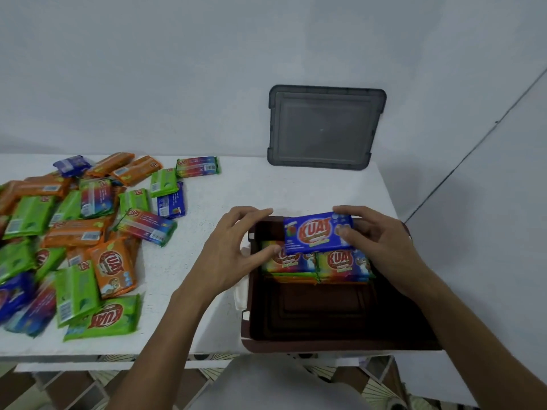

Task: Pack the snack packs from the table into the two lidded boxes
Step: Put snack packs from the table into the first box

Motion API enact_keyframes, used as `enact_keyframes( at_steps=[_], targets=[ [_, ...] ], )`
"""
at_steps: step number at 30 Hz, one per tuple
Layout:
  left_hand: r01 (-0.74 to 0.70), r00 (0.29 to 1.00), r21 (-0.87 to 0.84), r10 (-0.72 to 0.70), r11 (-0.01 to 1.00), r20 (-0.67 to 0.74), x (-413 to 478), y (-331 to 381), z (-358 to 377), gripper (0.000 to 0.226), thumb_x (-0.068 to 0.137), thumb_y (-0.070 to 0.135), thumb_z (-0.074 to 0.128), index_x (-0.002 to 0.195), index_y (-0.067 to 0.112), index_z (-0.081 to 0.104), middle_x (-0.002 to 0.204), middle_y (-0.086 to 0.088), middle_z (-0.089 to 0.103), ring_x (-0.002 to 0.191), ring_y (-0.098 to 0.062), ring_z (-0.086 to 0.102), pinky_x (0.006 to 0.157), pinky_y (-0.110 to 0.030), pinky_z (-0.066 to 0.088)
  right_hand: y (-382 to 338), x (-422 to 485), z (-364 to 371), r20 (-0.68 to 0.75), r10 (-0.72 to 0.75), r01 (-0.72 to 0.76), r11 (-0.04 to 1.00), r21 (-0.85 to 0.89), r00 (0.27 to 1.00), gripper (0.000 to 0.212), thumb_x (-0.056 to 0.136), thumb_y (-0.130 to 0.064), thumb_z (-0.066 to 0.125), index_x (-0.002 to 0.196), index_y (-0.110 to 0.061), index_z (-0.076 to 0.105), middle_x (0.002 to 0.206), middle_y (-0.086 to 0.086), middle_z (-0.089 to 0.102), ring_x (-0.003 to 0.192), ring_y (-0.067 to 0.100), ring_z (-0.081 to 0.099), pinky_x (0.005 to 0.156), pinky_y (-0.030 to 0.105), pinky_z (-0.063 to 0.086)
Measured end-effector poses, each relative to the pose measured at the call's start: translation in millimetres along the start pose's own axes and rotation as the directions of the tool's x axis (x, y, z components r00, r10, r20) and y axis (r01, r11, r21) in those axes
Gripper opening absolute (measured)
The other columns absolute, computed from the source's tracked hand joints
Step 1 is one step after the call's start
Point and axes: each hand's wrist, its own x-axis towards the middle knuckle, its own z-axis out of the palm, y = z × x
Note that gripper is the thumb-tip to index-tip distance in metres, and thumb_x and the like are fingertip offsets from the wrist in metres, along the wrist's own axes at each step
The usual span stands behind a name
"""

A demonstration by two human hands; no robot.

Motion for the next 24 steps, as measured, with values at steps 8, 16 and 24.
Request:
enact_keyframes(
  at_steps=[8,16,24],
  targets=[
    [-0.007,0.999,0.128,0.012,0.992,-0.040,-12,-9,20,0.049,0.088,0.046,0.056,0.134,0.028,0.056,0.137,0.005,0.044,0.127,-0.003,0.036,0.099,-0.005,0.026,21,-22,-56,-0.052,0.124,-0.131,0.981,-0.142,0.991,0.040,0.085,-0.026,0.063,0.123,-0.032,0.057,0.107,-0.006,0.069,0.104,0.011,0.066,0.066,0.035,0.061],
    [0.038,0.997,0.047,-0.035,0.998,-0.063,-21,-17,23,0.046,0.094,0.050,0.042,0.129,0.027,0.059,0.143,0.011,0.040,0.125,-0.006,0.044,0.098,-0.015,0.034,60,-7,-24,-0.177,0.148,-0.206,0.900,-0.383,0.973,0.035,0.094,-0.021,0.059,0.128,-0.028,0.053,0.113,-0.001,0.060,0.107,0.015,0.060,0.062,0.015,0.053],
    [0.026,0.997,0.023,-0.024,0.999,-0.079,-22,-12,24,0.042,0.095,0.047,0.042,0.128,0.028,0.059,0.146,0.013,0.038,0.122,0.011,0.041,0.085,0.002,0.035,68,-3,-8,-0.154,0.028,-0.140,0.591,-0.794,0.988,0.040,0.097,-0.026,0.053,0.135,-0.014,0.051,0.122,0.013,0.059,0.107,0.020,0.058,0.075,0.020,0.042]
  ],
)
